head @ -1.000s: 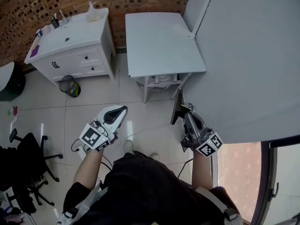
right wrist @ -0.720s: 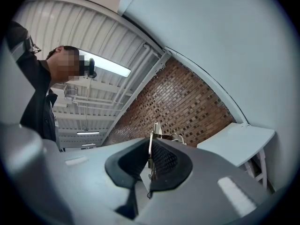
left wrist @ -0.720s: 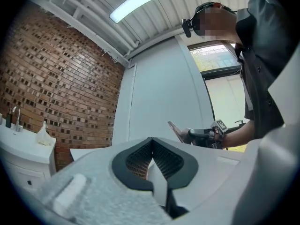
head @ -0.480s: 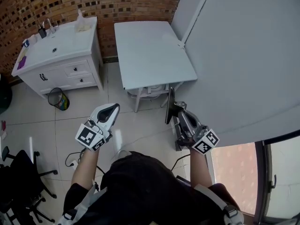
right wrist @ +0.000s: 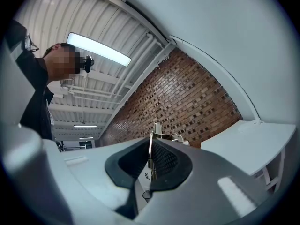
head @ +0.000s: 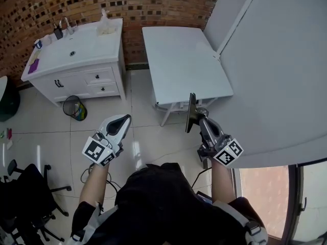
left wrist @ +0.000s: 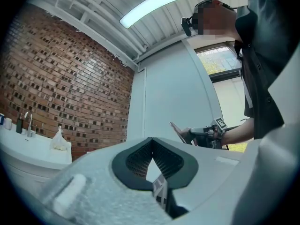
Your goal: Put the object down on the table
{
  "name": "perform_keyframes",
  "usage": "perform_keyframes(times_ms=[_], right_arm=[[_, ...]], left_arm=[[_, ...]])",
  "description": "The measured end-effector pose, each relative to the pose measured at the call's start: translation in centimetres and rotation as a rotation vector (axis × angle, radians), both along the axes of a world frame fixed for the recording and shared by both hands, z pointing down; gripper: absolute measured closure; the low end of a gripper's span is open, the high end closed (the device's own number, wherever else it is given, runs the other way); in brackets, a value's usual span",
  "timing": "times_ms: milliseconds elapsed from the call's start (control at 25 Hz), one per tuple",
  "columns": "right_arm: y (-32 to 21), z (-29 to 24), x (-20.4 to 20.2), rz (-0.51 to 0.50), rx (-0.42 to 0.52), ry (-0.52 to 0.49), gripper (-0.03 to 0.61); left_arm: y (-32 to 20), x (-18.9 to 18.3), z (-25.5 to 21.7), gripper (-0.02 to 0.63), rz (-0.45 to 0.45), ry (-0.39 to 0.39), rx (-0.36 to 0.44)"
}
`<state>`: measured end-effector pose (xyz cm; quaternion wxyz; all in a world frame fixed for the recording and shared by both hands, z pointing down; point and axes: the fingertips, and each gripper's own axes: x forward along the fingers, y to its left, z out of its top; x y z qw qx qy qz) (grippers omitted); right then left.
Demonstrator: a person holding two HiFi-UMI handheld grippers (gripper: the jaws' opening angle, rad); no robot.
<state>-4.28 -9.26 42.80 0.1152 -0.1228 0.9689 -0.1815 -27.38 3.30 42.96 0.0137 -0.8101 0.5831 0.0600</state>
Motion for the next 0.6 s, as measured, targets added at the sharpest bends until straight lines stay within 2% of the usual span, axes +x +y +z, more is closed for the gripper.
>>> perform_keyframes(times_ms=[200,600], right_arm=[[0.4,1.3,-3.4,-0.028,0.001,0.04,0.561],[-4.7,2.4,-5.5,-0.019,0.013,0.04,0.561]], left_arm=[[0.1,-2.7,2.1,0.614,-0.009,0.014,-0.033],[-6.1,-2.6,2.3,0.614,0.046,0.021,-0.012]])
